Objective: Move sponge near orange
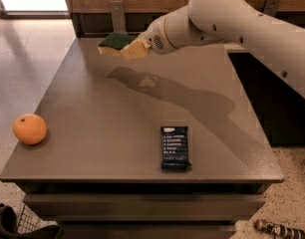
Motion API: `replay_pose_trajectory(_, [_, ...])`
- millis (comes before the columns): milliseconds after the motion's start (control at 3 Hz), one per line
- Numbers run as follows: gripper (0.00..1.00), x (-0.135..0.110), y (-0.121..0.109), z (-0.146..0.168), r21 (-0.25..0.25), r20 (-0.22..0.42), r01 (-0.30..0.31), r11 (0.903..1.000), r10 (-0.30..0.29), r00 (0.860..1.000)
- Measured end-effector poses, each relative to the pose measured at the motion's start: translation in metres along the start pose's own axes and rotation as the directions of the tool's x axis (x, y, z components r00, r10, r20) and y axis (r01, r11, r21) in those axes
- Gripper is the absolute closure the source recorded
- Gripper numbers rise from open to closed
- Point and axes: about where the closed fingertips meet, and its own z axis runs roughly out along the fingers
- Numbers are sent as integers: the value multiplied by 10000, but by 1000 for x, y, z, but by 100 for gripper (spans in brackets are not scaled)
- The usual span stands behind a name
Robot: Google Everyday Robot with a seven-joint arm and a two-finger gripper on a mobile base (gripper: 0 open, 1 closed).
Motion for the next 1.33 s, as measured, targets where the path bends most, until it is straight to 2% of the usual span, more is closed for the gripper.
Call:
replay_pose_trajectory(333, [100, 14, 54, -16, -1044, -702, 533, 9931, -608, 9957])
replay_pose_trajectory(667, [100, 32, 107, -20, -2345, -1029, 1095, 9659, -1366, 9853])
replay_pose_trajectory(1000, [100, 49, 144, -16, -3471, -901, 1502, 9257, -1923, 9772])
replay_pose_trajectory(1333, [100, 64, 169, -14, -4252, -782, 1714, 8887, -2248, 9713])
